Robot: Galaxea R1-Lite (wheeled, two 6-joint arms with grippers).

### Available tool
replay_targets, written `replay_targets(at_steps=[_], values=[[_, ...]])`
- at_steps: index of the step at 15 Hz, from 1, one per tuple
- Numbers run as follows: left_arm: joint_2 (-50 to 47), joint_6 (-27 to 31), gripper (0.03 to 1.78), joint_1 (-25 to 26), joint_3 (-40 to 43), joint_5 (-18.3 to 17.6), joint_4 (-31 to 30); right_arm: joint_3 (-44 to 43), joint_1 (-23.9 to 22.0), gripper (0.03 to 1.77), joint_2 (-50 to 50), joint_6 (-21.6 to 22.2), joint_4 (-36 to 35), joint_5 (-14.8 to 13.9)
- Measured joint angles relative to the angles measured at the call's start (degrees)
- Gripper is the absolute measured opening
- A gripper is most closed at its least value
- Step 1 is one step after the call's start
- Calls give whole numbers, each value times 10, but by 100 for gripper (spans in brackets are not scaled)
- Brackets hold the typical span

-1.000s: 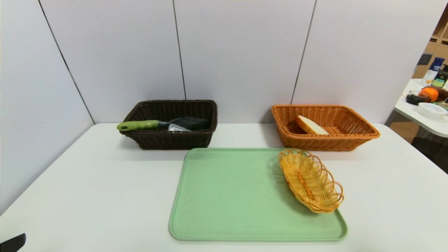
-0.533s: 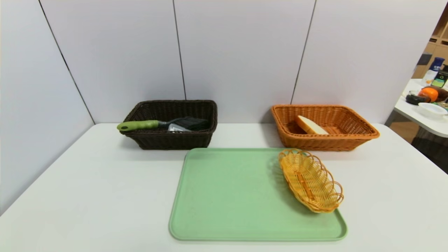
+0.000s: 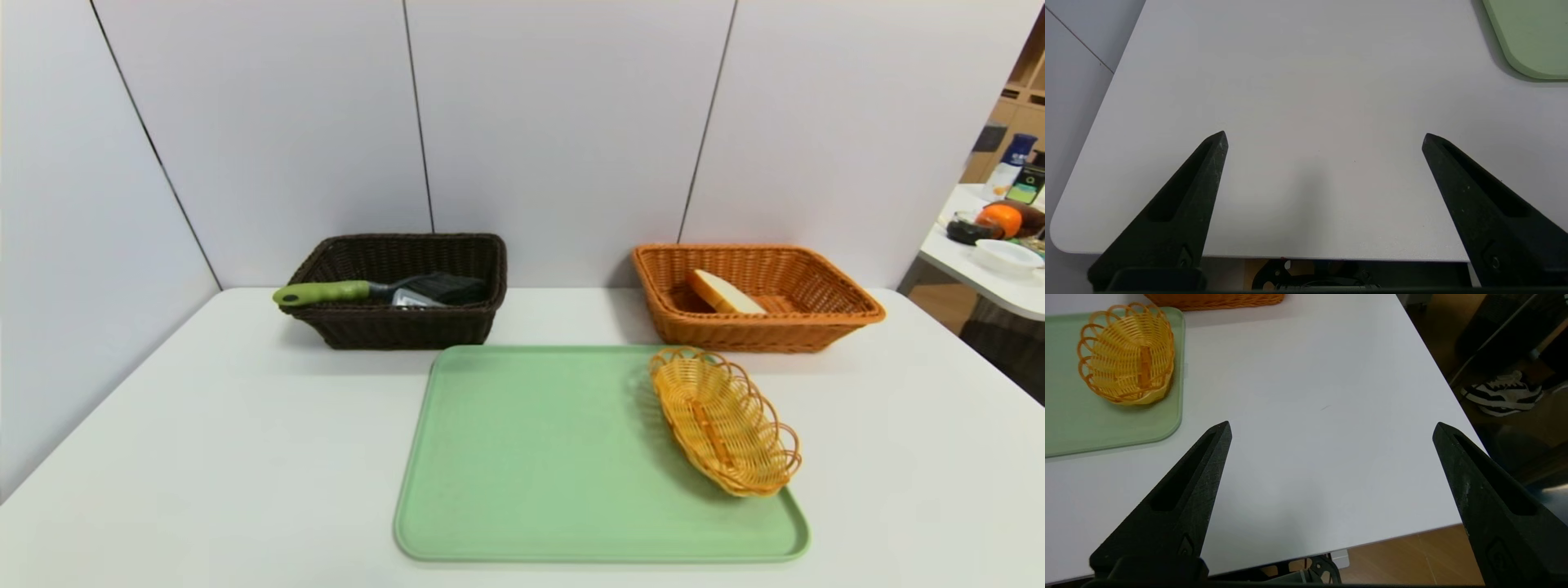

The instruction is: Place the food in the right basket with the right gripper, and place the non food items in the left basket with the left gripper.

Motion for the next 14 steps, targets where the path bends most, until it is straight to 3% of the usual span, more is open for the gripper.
replay_targets(at_steps=[5,8,10,14], values=[[-37,0,169,-1,73,-14,-128,0,-16,169,-68,-4,-3,53],[-58,0,169,-2,90,-29,-139,33,-33,169,-116,-33,-22,94],[-72,0,169,-3,93,-50,-147,83,-37,169,-145,-58,-94,109],[-89,1,169,-3,117,-56,-204,221,-39,170,-189,-109,-281,114]])
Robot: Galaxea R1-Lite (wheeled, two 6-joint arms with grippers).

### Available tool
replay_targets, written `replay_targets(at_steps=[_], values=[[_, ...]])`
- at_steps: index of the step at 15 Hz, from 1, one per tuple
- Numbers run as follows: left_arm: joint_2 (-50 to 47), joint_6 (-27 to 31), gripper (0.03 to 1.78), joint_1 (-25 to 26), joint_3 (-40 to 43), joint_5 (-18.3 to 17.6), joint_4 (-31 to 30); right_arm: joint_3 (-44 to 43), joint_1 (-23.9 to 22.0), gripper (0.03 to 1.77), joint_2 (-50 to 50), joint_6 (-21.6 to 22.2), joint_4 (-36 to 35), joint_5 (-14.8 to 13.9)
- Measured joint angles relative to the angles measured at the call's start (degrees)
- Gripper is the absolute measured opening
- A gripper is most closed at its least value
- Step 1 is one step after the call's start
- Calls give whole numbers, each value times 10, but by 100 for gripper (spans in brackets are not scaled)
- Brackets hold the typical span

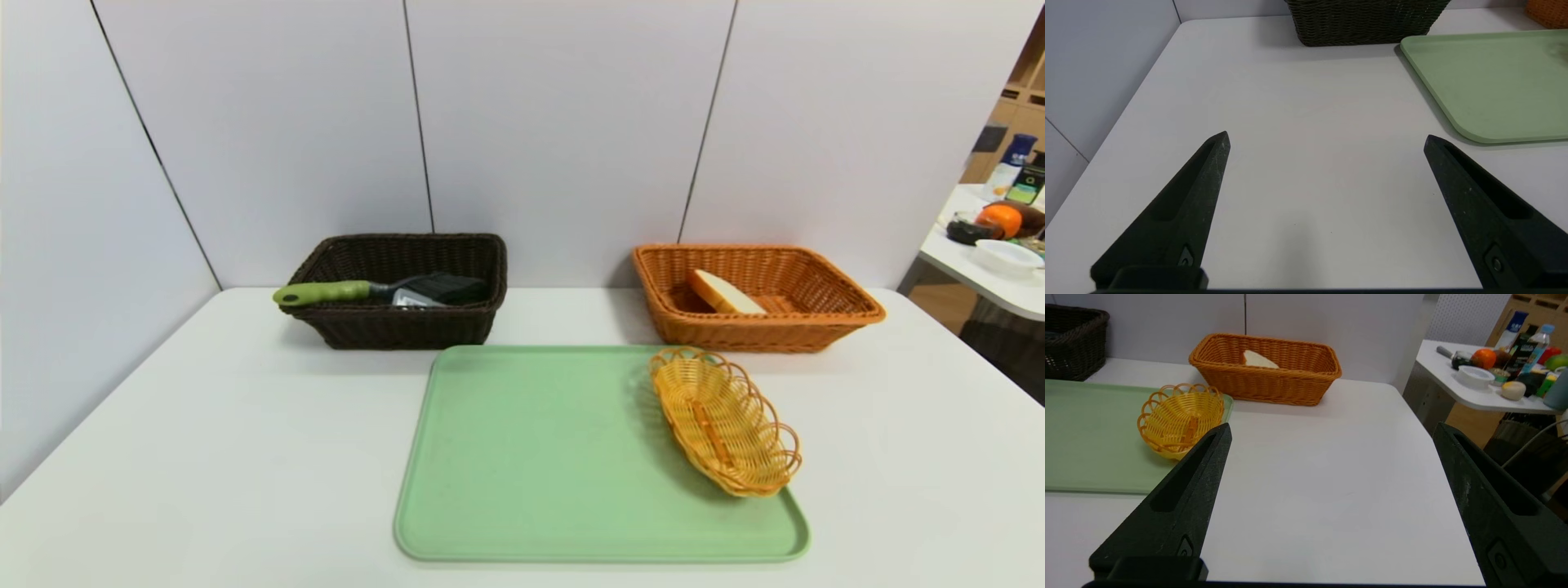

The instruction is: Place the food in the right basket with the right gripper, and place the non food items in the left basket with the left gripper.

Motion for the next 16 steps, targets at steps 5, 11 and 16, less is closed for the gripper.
replay_targets(at_steps=[5,11,16], values=[[-18,2,169,-2,57,-6,-72,120,0,170,-27,-12,-143,0],[-29,-3,169,-4,103,-3,-76,264,0,170,-29,-20,-248,28],[-29,5,169,-4,109,30,-76,273,0,170,-29,-15,-216,46]])
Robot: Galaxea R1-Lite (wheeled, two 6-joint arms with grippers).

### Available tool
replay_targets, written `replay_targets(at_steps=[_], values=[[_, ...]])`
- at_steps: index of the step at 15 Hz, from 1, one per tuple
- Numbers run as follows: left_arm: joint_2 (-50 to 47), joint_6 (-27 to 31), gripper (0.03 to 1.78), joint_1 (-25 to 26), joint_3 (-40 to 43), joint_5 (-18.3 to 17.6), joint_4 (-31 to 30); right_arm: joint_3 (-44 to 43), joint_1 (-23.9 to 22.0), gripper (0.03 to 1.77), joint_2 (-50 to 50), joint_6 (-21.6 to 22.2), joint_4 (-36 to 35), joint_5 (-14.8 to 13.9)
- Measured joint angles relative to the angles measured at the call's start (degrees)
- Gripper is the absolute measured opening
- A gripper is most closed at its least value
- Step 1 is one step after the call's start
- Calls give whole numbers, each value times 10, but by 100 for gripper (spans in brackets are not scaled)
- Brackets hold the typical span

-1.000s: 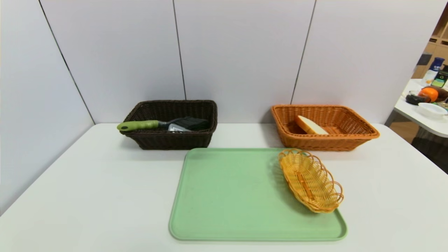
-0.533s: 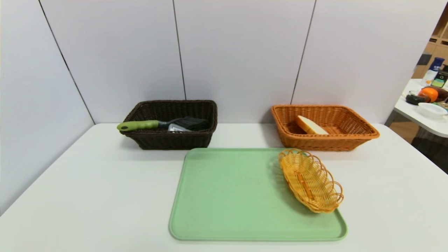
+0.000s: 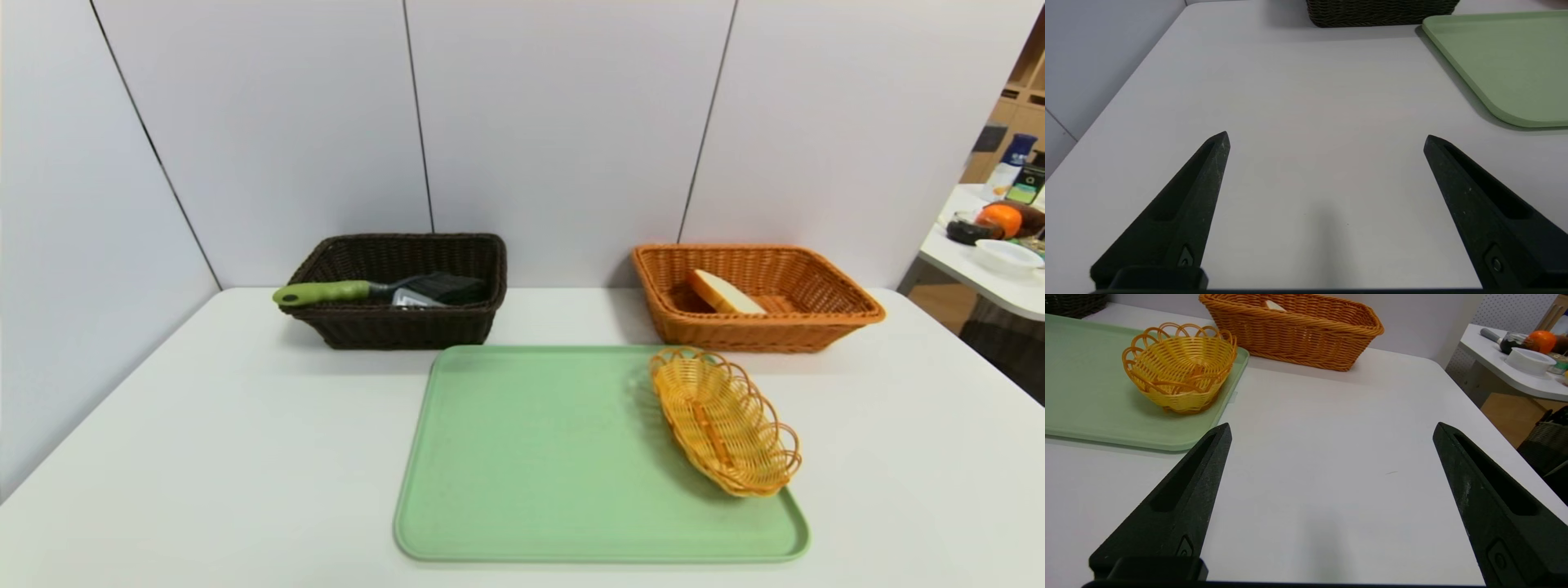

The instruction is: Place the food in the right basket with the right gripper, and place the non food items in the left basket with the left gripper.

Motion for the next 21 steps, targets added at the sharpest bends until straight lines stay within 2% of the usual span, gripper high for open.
replay_targets(at_steps=[3,6,9,21], values=[[0,13,169,0,7,10,-1,0,0,170,0,2,-1,2],[0,22,169,0,14,8,-3,0,0,170,0,28,37,30],[0,21,169,0,15,9,-4,-3,0,170,0,45,42,31],[0,15,169,0,20,6,-19,-3,0,170,0,45,39,29]])
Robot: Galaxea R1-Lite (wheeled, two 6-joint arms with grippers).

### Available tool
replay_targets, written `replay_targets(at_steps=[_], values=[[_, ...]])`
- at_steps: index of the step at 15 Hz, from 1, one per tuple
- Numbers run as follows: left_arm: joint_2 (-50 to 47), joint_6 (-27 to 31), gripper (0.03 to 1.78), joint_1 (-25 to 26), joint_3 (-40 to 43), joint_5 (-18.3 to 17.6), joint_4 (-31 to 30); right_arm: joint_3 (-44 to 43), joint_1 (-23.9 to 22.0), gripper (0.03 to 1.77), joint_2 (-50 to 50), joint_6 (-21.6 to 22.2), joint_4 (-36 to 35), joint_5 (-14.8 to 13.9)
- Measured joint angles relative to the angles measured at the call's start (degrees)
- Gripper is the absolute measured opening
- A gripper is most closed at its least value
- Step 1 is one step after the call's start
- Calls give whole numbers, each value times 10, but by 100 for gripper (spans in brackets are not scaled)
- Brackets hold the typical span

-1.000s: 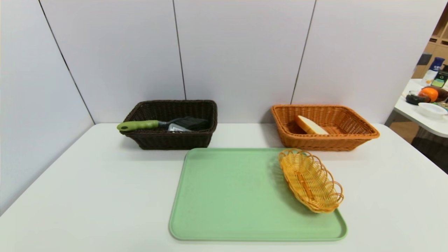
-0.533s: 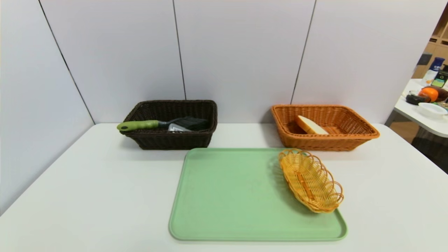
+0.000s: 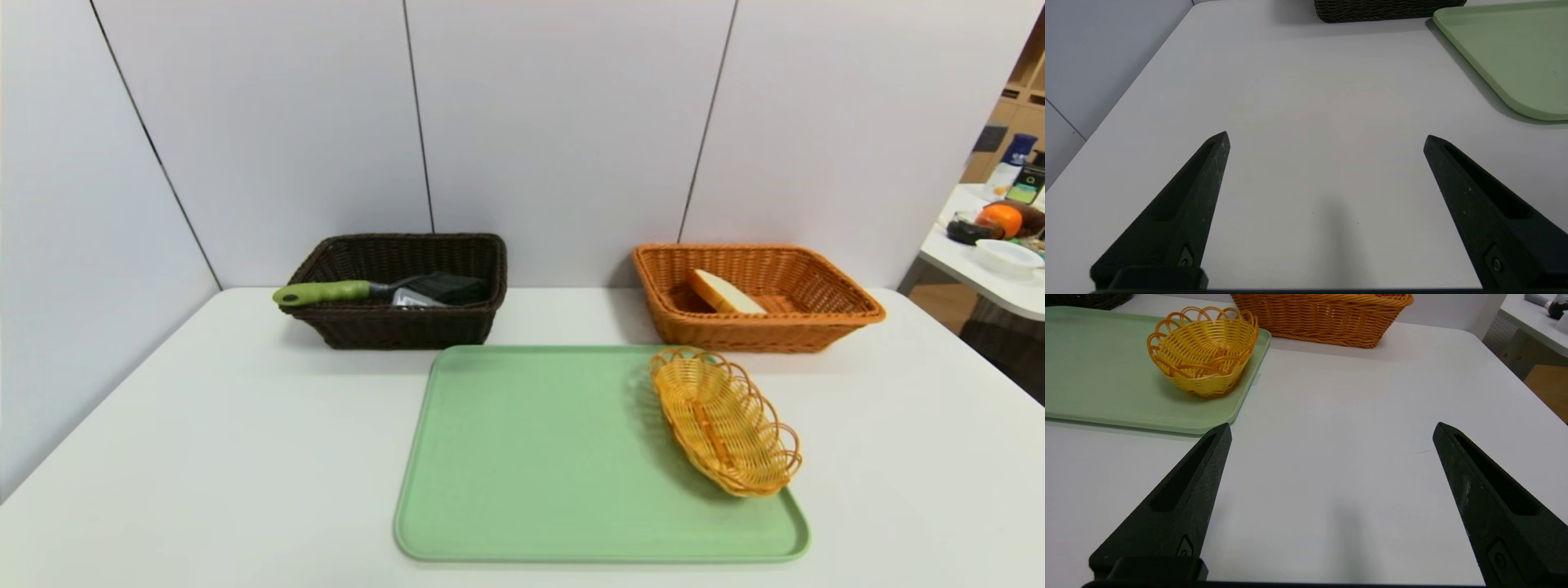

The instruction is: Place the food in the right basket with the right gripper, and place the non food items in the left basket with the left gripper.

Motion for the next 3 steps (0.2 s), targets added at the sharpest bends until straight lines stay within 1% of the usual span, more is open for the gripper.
replay_targets(at_steps=[3], values=[[0,0,169,0,0,0,0,0,0,170,0,1,-1,1]])
